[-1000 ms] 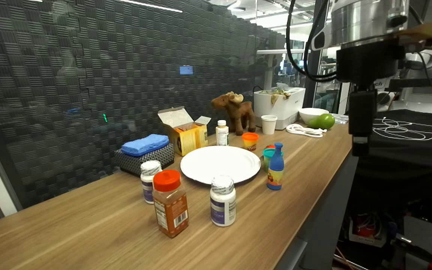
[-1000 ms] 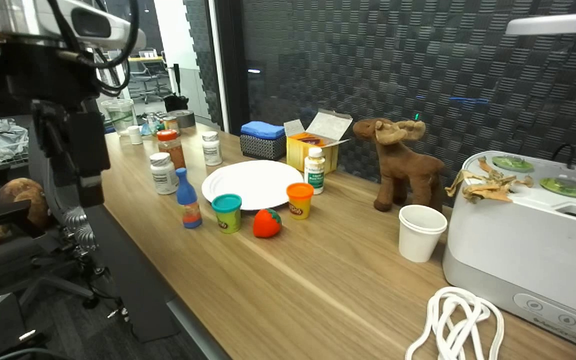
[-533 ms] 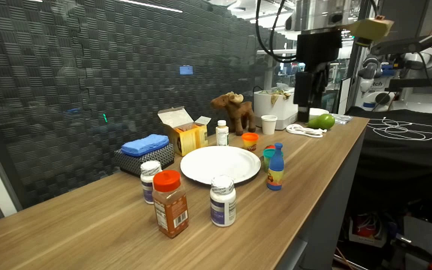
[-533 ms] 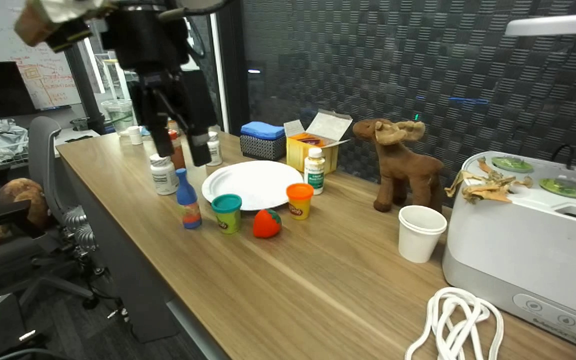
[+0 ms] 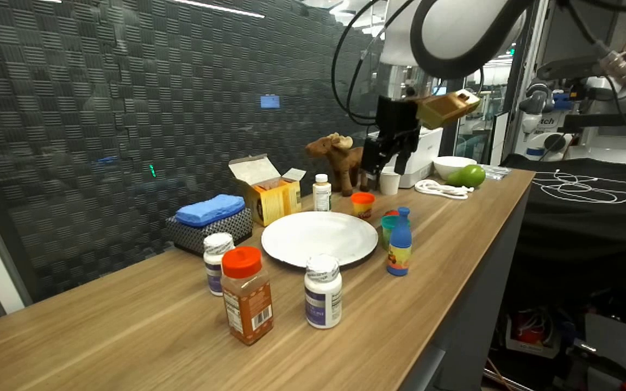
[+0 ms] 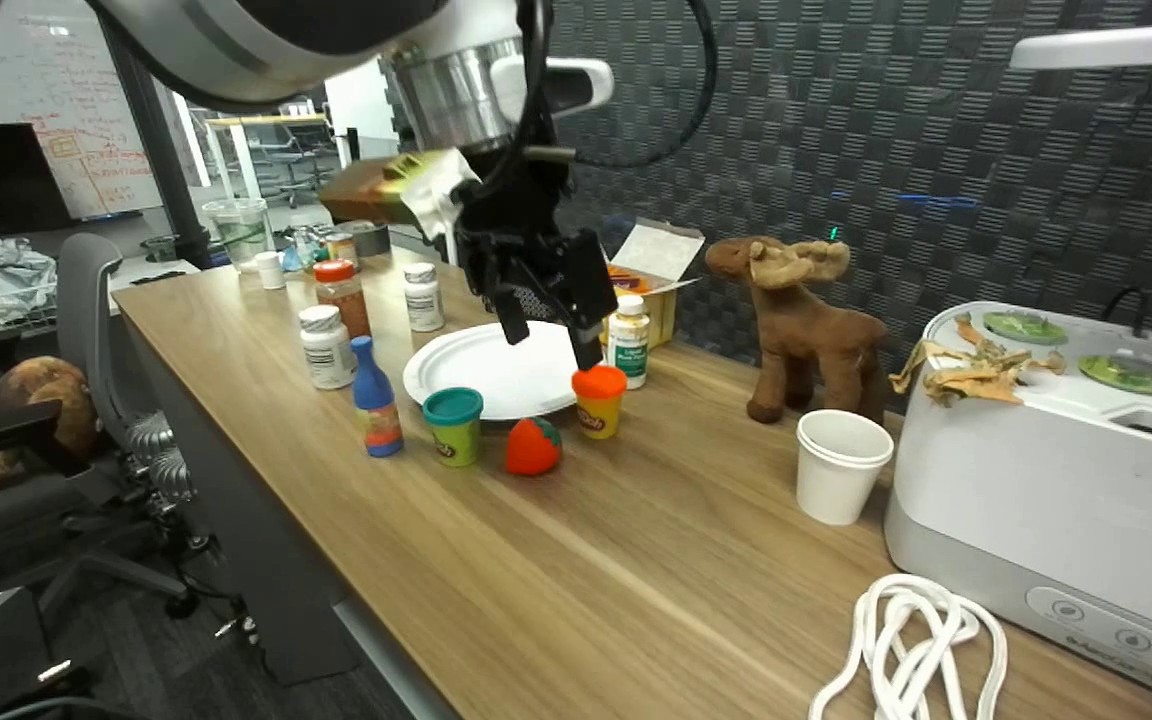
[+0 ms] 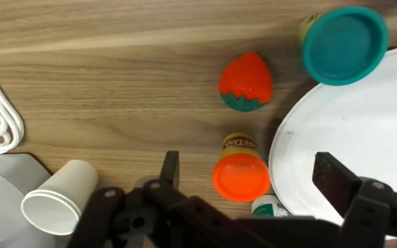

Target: Place the containers and strawberry plush toy on the white plate

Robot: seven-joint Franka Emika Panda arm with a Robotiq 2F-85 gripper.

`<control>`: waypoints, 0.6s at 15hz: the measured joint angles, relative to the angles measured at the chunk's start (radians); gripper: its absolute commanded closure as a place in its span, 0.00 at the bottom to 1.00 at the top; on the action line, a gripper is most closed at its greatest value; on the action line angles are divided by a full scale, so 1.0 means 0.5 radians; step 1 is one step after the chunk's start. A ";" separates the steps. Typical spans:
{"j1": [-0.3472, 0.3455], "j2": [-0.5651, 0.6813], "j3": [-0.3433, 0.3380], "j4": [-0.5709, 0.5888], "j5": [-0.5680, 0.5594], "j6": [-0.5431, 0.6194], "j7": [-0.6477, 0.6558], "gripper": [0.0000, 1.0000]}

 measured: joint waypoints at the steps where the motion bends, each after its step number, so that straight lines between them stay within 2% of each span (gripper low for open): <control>1: -0.001 0.077 -0.014 0.035 -0.008 0.031 0.023 0.00; 4: 0.000 0.272 -0.043 0.150 -0.008 0.072 0.048 0.00; 8: 0.013 0.411 -0.046 0.307 0.005 0.076 0.049 0.00; 9: 0.017 0.427 -0.047 0.336 0.005 0.076 0.050 0.25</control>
